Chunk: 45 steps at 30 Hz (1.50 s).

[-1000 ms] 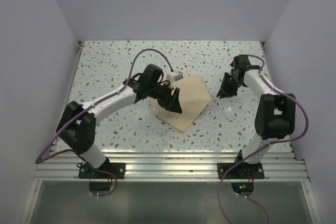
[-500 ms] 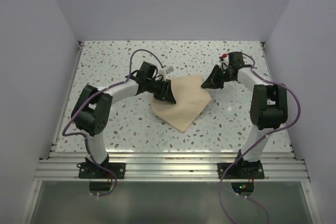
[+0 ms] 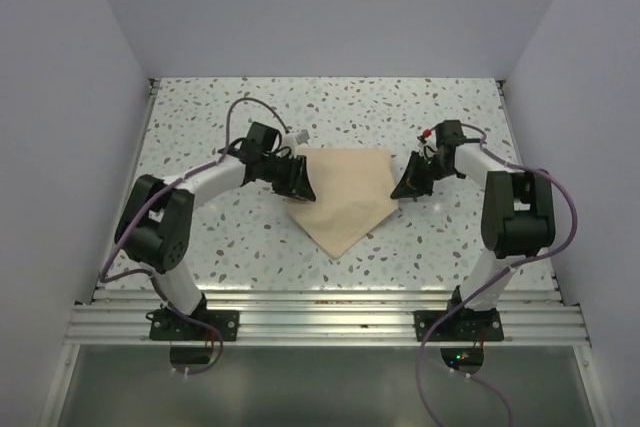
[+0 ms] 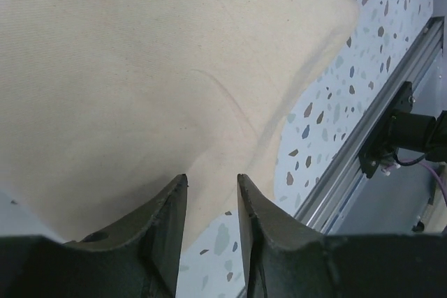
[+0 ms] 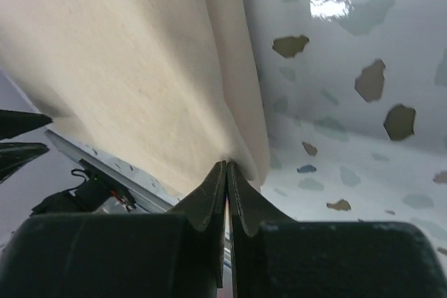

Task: Prepare the surgical pack

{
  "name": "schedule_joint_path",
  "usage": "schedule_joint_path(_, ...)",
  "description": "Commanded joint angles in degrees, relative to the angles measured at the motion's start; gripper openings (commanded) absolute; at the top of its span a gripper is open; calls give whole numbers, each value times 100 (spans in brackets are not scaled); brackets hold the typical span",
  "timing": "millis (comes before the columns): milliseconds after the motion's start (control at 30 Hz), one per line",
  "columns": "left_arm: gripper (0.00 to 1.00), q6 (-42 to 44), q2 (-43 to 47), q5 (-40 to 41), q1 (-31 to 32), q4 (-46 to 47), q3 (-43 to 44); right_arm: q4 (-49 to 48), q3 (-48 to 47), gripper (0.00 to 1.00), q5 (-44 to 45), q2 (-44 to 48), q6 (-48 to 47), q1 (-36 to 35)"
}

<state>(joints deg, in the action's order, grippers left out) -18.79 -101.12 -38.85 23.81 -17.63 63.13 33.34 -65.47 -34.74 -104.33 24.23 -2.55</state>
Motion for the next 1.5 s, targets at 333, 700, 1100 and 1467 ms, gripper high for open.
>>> schedule_joint_path(333,55,261,972,2337,-8,-803,621,551,939,8,565,1064,116,0)
schedule_joint_path(700,69,744,1200,3348,448,-970,691,-1249,1836,9,90,608,1347,-9)
schedule_joint_path(1100,82,1131,1349,4430,1090,-1006,709,-1377,-1069,13,-24,-1517,2324,-167)
schedule_joint_path(1467,85,1597,-116,5106,2056,-1584,2114,637,-2744,55,1092,-1661,1454,140)
